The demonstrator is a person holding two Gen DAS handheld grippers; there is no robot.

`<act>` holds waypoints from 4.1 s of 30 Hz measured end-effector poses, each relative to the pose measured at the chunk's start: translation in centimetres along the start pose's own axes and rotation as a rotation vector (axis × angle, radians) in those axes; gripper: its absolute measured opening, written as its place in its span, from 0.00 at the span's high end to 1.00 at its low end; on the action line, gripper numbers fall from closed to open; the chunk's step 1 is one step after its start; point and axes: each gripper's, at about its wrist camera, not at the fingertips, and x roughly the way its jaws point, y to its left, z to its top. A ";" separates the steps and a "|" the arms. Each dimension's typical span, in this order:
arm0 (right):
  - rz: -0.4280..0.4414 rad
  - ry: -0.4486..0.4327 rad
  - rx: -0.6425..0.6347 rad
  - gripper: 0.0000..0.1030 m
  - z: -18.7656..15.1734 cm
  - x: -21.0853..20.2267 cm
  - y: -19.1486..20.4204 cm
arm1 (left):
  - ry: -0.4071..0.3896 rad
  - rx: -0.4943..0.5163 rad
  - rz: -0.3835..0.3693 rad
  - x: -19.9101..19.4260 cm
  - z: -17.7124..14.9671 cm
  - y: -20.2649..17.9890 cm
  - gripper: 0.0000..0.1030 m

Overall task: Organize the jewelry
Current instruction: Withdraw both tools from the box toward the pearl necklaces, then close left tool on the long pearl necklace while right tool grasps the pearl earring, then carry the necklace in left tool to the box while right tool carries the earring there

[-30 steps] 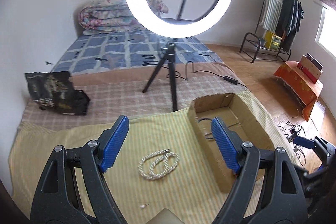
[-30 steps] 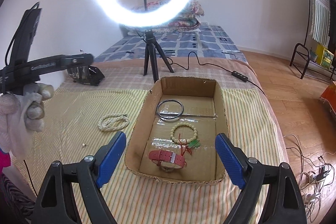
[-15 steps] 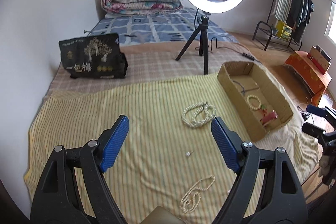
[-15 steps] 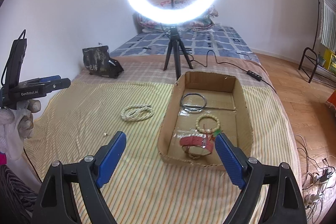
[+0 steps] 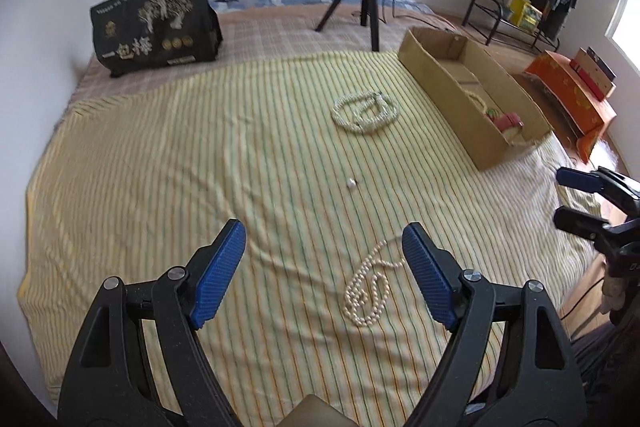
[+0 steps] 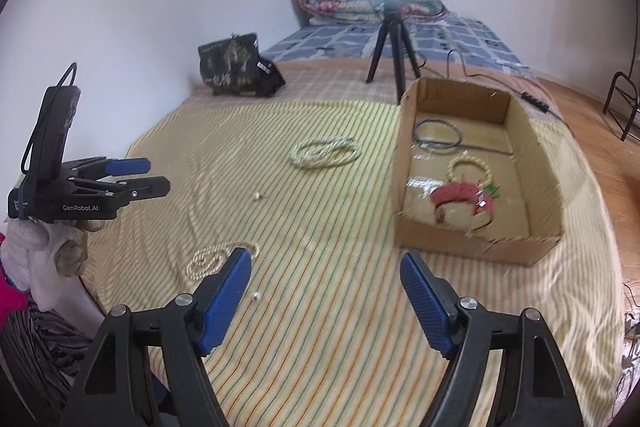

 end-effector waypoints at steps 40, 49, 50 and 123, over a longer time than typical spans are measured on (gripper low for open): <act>0.102 0.249 -0.210 0.69 -3.0 8.6 4.9 | 0.215 0.200 -0.012 6.8 -4.3 -2.6 0.60; 0.089 0.263 -0.250 0.75 -2.9 9.9 6.0 | 0.214 0.180 -0.021 6.7 -4.1 -2.3 0.86; 0.089 0.262 -0.251 0.76 -2.9 9.9 6.1 | 0.214 0.174 -0.024 6.7 -4.1 -2.2 0.87; -0.132 -0.106 0.090 0.94 6.3 -3.2 -9.5 | -0.287 0.103 -0.226 -4.0 18.6 -12.4 0.99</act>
